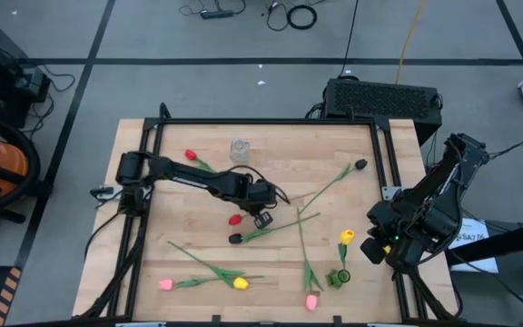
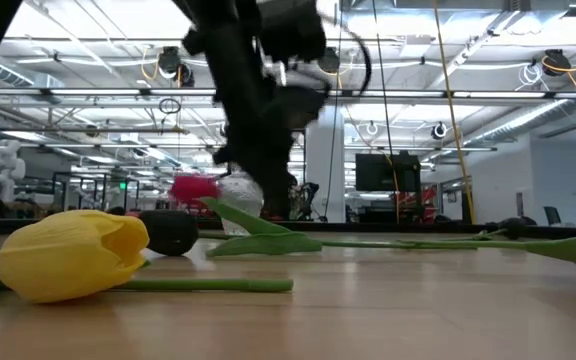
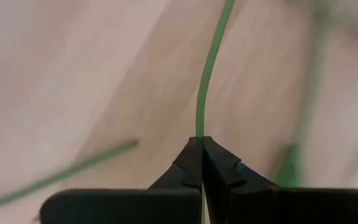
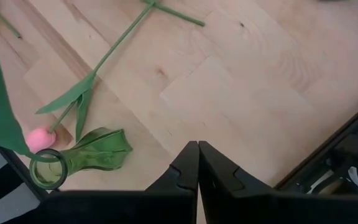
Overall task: Sort flowers into vase by color
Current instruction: Put the bottom red tulip into the transparent vase
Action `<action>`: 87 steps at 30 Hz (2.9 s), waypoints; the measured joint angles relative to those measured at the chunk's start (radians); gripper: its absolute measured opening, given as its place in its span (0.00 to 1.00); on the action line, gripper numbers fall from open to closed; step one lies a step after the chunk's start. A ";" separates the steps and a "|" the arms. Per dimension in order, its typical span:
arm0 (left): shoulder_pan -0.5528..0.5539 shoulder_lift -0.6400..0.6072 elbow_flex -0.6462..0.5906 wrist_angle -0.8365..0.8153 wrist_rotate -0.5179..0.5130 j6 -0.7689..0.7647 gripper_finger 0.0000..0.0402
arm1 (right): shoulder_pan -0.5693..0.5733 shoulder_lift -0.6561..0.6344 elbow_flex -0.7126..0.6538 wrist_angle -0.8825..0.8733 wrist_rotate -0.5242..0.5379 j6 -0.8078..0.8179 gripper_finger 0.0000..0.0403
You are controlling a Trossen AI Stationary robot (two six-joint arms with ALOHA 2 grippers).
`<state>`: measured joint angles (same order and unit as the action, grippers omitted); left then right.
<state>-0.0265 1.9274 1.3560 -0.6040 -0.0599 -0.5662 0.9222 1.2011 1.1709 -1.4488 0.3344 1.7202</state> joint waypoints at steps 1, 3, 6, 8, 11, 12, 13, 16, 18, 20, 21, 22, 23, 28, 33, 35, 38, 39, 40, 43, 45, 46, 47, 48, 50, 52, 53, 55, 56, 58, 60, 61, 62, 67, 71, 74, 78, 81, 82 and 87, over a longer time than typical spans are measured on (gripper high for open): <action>0.000 -0.020 0.011 -0.035 -0.004 0.001 0.00 | 0.000 -0.003 0.000 -0.004 0.000 0.001 0.00; 0.000 -0.050 0.025 -0.093 -0.009 0.004 0.00 | 0.000 -0.010 0.000 -0.017 0.001 0.002 0.00; -0.002 -0.109 0.049 -0.155 -0.010 -0.001 0.00 | 0.000 -0.022 0.000 -0.062 0.000 0.008 0.00; -0.002 -0.156 0.067 -0.197 -0.012 -0.004 0.00 | 0.000 -0.037 0.000 -0.100 -0.003 0.025 0.00; -0.002 -0.214 0.068 -0.266 0.002 -0.028 0.00 | -0.008 -0.065 0.008 -0.126 -0.021 0.044 0.00; -0.002 -0.234 0.068 -0.272 0.008 -0.031 0.00 | -0.014 -0.078 0.013 -0.122 -0.022 0.027 0.00; -0.002 -0.256 0.068 -0.278 0.014 -0.031 0.00 | -0.022 -0.089 0.021 -0.121 -0.018 0.009 0.00; -0.002 -0.314 0.070 -0.343 0.025 -0.031 0.00 | -0.070 -0.115 0.057 -0.122 0.055 -0.062 0.00; -0.005 -0.339 0.070 -0.387 0.025 -0.032 0.00 | -0.113 -0.118 0.094 -0.124 0.140 -0.129 0.00; -0.009 -0.361 0.069 -0.424 0.022 -0.052 0.00 | -0.163 -0.117 0.142 -0.121 0.232 -0.208 0.00; -0.012 -0.375 0.069 -0.432 0.017 -0.056 0.00 | -0.187 -0.114 0.168 -0.121 0.278 -0.246 0.00; -0.016 -0.388 0.069 -0.449 0.012 -0.056 0.00 | -0.213 -0.111 0.198 -0.119 0.322 -0.281 0.00; -0.018 -0.393 0.069 -0.467 0.010 -0.056 0.00 | -0.238 -0.106 0.228 -0.111 0.362 -0.319 0.00; -0.022 -0.422 0.069 -0.533 0.010 -0.039 0.00 | -0.378 -0.069 0.347 0.132 0.445 -0.694 0.00; -0.022 -0.438 0.069 -0.667 0.054 -0.026 0.00 | -0.498 0.030 0.371 0.652 0.312 -1.210 0.00; -0.022 -0.446 0.070 -0.728 0.074 -0.024 0.00 | -0.529 0.091 0.371 0.831 0.262 -1.366 0.00; -0.022 -0.448 0.070 -0.804 0.115 -0.019 0.00 | -0.562 0.202 0.371 1.018 0.225 -1.565 0.00; -0.022 -0.448 0.070 -0.826 0.128 -0.017 0.00 | -0.572 0.241 0.371 1.060 0.213 -1.629 0.00; -0.022 -0.447 0.070 -0.848 0.138 -0.013 0.00 | -0.582 0.279 0.371 1.089 0.213 -1.685 0.00; -0.022 -0.448 0.070 -0.879 0.146 -0.013 0.00 | -0.615 0.378 0.377 1.130 0.216 -1.789 0.00; -0.021 -0.448 0.070 -0.883 0.155 -0.021 0.00 | -0.641 0.438 0.417 1.106 0.216 -1.799 0.00; -0.018 -0.452 0.070 -0.882 0.163 -0.021 0.00 | -0.650 0.464 0.441 1.082 0.216 -1.796 0.00; -0.013 -0.456 0.070 -0.878 0.175 -0.021 0.00 | -0.659 0.490 0.468 1.047 0.216 -1.789 0.00; -0.005 -0.458 0.070 -0.870 0.191 -0.021 0.00 | -0.665 0.515 0.499 1.012 0.217 -1.788 0.00; 0.016 -0.468 0.070 -0.858 0.213 -0.020 0.00 | -0.671 0.566 0.563 0.930 0.216 -1.797 0.01; 0.049 -0.481 0.070 -0.847 0.218 -0.020 0.00 | -0.670 0.604 0.620 0.848 0.213 -1.816 0.02; 0.069 -0.493 0.070 -0.845 0.218 -0.020 0.00 | -0.669 0.617 0.646 0.817 0.213 -1.819 0.02; 0.115 -0.513 0.070 -0.841 0.218 -0.020 0.00 | -0.665 0.632 0.691 0.755 0.213 -1.822 0.04; 0.139 -0.524 0.070 -0.836 0.218 -0.021 0.00 | -0.665 0.634 0.707 0.742 0.215 -1.822 0.04; 0.182 -0.551 0.070 -0.810 0.232 -0.021 0.00 | -0.666 0.634 0.719 0.741 0.220 -1.830 0.06; 0.214 -0.581 0.070 -0.755 0.273 -0.027 0.00 | -0.669 0.633 0.720 0.765 0.217 -1.853 0.08; 0.225 -0.591 0.070 -0.718 0.298 -0.031 0.00 | -0.671 0.634 0.719 0.775 0.214 -1.872 0.09; 0.234 -0.599 0.070 -0.684 0.323 -0.045 0.00 | -0.673 0.635 0.719 0.784 0.209 -1.893 0.10; 0.247 -0.607 0.070 -0.583 0.437 -0.066 0.00 | -0.678 0.677 0.720 0.864 0.191 -2.069 0.18; 0.246 -0.606 0.070 -0.569 0.470 -0.082 0.00 | -0.673 0.736 0.719 0.922 0.207 -2.204 0.25; 0.246 -0.607 0.070 -0.561 0.477 -0.090 0.00 | -0.670 0.772 0.719 0.947 0.327 -2.279 0.29; 0.233 -0.609 0.070 -0.552 0.484 -0.108 0.00 | -0.673 0.810 0.718 1.012 0.428 -2.356 0.32; 0.223 -0.609 0.070 -0.549 0.486 -0.110 0.00 | -0.673 0.813 0.718 1.027 0.411 -2.371 0.31; 0.221 -0.609 0.070 -0.544 0.487 -0.110 0.00 | -0.672 0.812 0.719 1.023 0.400 -2.366 0.31; 0.221 -0.609 0.070 -0.489 0.534 -0.126 0.00 | -0.674 0.811 0.719 1.002 0.400 -2.338 0.28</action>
<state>0.1944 1.3186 1.4261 -1.0932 0.4746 -0.6923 0.2485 2.0125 1.8896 -0.4465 0.7347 -0.6178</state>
